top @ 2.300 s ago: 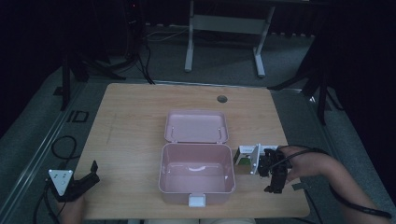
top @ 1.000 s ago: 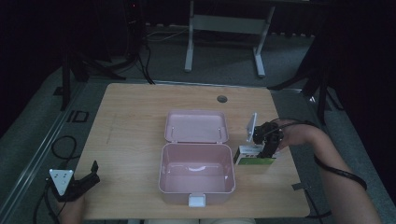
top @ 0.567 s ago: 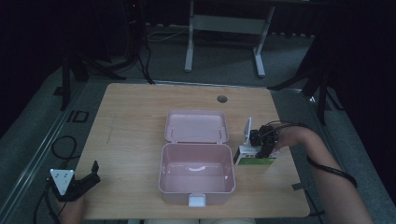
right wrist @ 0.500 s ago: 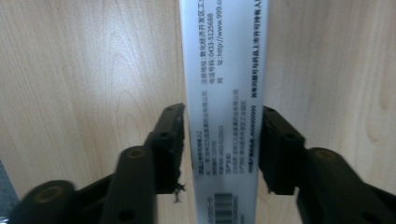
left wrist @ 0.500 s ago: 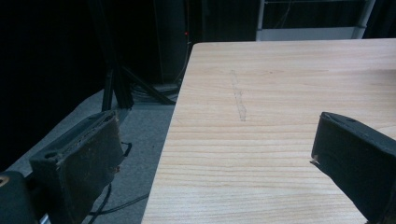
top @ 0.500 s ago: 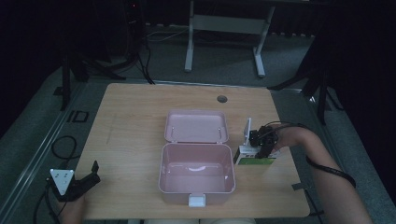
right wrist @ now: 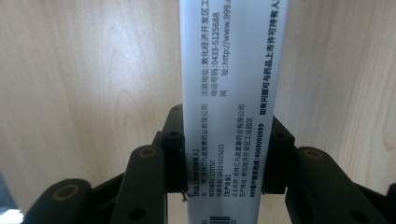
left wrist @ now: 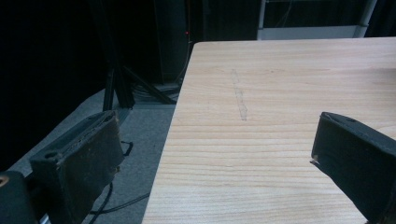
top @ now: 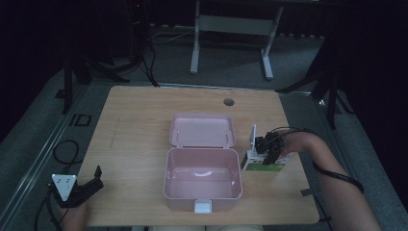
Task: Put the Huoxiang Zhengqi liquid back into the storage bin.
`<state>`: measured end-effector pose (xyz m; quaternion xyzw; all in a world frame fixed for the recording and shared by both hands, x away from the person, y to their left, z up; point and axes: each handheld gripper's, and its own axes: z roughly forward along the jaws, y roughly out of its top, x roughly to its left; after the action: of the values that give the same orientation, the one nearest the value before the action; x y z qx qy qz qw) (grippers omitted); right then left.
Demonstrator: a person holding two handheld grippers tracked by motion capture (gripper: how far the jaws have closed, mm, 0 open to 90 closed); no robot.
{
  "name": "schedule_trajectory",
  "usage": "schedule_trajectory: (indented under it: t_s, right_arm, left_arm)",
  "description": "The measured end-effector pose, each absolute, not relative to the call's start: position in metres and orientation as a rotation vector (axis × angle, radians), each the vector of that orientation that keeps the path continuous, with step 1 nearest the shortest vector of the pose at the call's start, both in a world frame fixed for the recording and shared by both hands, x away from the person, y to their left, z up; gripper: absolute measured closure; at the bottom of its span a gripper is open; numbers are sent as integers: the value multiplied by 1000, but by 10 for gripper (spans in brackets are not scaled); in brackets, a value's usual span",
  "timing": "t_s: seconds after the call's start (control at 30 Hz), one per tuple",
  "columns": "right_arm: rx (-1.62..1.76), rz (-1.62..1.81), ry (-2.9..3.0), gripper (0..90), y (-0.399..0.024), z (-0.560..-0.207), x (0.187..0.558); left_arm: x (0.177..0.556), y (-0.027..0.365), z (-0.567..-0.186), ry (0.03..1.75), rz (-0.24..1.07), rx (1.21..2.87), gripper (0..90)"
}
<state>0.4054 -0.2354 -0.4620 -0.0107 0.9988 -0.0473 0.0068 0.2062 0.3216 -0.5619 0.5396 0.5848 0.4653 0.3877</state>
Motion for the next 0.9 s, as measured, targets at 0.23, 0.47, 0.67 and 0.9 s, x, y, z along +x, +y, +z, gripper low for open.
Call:
schedule_trajectory:
  t_s: [0.23, 0.47, 0.67, 0.9]
  right_arm:
    - [-3, -115, 3120, 616, -235, -449, 402]
    - [1, -131, 3149, 617, -233, -437, 389]
    - [0, -128, 3137, 617, -234, -432, 375]
    - [5, -135, 3155, 617, -237, -431, 353]
  left_arm:
    - [206, 321, -562, 1492, 1186, 1372, 22]
    - [206, 321, -562, 1494, 1187, 1370, 21]
    - [206, 321, -562, 1495, 1187, 1369, 21]
    - [206, 321, -562, 1496, 1189, 1369, 21]
